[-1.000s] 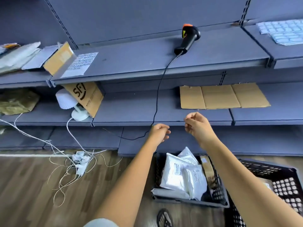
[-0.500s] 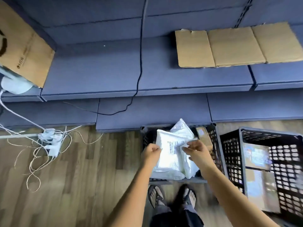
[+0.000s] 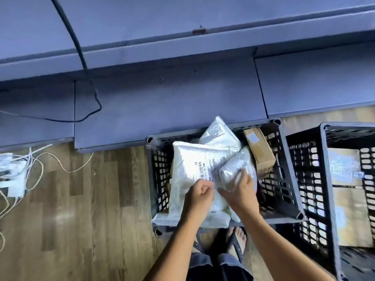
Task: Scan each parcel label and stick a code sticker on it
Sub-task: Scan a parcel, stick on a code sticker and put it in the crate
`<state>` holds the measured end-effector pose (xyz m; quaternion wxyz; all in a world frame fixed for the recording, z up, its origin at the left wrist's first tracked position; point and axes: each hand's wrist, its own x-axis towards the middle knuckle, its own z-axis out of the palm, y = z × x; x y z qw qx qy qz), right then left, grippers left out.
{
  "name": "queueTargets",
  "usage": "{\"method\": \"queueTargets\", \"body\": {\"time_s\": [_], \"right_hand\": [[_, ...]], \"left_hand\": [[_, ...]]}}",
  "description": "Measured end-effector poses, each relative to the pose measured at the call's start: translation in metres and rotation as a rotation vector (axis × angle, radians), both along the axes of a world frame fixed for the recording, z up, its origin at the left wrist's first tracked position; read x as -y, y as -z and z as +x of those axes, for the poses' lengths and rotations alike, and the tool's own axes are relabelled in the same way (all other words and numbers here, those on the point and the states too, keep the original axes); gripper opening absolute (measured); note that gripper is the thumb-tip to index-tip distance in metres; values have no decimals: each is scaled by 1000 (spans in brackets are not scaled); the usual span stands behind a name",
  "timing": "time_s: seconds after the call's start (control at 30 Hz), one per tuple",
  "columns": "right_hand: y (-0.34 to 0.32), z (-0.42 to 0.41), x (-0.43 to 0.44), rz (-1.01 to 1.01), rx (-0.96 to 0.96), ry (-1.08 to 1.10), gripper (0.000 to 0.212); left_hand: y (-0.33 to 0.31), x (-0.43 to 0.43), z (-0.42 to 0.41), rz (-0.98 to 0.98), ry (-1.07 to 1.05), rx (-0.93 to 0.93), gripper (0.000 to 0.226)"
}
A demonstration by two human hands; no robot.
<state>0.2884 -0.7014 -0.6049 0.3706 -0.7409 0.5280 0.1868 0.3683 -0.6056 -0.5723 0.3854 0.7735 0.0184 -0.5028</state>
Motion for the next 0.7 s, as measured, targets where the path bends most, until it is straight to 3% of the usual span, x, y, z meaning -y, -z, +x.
{"method": "queueTargets", "body": {"time_s": [0.07, 0.2, 0.43, 0.6, 0.7], "right_hand": [[5, 2, 0, -20, -46, -10, 87], [-1, -2, 6, -90, -107, -29, 43], [-73, -33, 22, -191, -94, 20, 26], [-158, -36, 35, -203, -25, -36, 26], [-217, -23, 47, -158, 33, 32, 31]], "left_hand": [[6, -2, 0, 10, 4, 5, 11], [7, -4, 5, 31, 4, 21, 16], [-42, -6, -2, 10, 160, 86, 19], [-102, -3, -10, -18, 395, 206, 38], [-151, -3, -4, -17, 561, 309, 64]]}}
